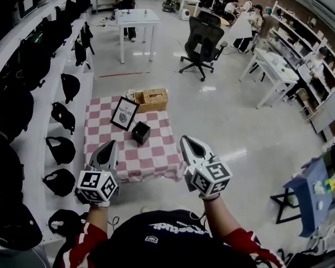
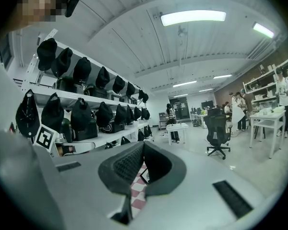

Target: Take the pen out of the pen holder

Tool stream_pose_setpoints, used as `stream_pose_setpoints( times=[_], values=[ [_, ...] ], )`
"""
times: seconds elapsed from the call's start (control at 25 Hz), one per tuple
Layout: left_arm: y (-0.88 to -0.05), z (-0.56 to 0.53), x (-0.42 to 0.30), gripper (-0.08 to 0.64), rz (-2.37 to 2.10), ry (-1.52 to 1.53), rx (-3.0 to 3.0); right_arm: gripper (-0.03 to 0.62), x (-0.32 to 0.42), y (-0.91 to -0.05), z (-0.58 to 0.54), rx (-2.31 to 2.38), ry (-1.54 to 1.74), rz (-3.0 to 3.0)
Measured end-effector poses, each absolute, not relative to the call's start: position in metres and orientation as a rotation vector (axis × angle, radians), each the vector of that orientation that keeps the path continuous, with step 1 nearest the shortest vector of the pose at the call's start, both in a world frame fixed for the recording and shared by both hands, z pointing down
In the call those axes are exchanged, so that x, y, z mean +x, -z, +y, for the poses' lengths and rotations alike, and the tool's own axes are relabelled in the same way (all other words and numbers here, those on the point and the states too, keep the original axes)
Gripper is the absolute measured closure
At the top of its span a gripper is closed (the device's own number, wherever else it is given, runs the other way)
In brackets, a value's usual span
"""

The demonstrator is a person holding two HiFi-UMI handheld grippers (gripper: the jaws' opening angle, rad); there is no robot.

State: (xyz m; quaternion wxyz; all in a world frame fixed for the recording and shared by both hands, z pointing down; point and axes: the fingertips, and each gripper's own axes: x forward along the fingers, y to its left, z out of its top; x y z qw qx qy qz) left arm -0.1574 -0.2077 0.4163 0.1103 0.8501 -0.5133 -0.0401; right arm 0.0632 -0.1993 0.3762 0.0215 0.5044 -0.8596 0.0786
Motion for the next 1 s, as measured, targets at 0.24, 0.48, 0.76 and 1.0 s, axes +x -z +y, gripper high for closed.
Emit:
stream_pose_setpoints(
  times=[0.24, 0.48, 0.76, 1.0],
  values=[
    [-0.418, -0.223, -0.151, 0.557, -1.490, 0.120, 2.504, 0.597, 0.064, -0.379, -0.213, 1.556, -0.258, -2.659],
    [-0.408, -0.238, -0.143, 0.557, -1.475, 0.155, 2.536, 0.597, 0.061, -0.378, -0.236, 1.511, -0.256, -2.686],
    [-0.409, -0.254, -0.144, 0.555, -1.532, 0.134, 2.538, 0.596, 0.060, -0.376, -0.250, 1.481, -0.253, -2.715],
    [-0.416, -0.261, -0.128, 0.452, -1.439, 0.141, 2.568, 0.596, 0.065, -0.380, -0.255, 1.488, -0.259, -2.701]
  ],
)
